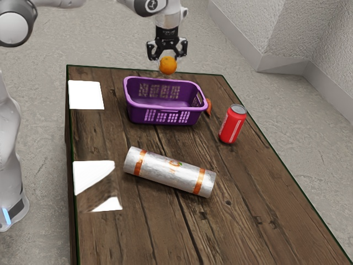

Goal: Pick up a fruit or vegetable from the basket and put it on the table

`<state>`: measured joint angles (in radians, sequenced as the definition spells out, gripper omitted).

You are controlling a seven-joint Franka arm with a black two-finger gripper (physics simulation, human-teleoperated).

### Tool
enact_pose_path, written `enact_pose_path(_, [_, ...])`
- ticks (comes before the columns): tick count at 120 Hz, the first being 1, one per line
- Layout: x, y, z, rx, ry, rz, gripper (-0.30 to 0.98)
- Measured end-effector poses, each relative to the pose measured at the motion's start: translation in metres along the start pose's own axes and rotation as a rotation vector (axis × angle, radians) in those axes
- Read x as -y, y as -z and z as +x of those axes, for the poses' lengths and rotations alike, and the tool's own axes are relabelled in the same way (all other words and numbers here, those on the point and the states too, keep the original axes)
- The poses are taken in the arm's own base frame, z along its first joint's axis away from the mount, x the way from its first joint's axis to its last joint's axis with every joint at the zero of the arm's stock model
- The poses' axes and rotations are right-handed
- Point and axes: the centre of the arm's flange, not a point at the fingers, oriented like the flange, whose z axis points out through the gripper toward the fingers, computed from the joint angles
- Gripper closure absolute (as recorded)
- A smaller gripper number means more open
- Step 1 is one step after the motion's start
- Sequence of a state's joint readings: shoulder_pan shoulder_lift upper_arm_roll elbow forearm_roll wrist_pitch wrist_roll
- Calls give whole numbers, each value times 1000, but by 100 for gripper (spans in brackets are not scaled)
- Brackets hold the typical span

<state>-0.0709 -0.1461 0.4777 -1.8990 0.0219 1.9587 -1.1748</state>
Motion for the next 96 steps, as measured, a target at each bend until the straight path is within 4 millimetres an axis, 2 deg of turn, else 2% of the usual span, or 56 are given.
enact_pose_path(7, [-12, 34, -10, -24, -20, -26, 44])
enact_pose_path(15, [-11, 46, -1, -45, 2, -9, 47])
enact_pose_path(30, [-1, 35, 54, -87, 105, 71, 50])
enact_pose_path(44, [13, 27, 81, -91, 151, 114, 49])
enact_pose_path(56, [13, 20, 109, -87, 192, 128, 51])
enact_pose_path(63, [16, 18, 117, -67, 206, 121, 33])
enact_pose_path(73, [20, 21, 122, -46, 210, 107, 19])
enact_pose_path(96, [27, 31, 121, -26, 187, 84, 5])
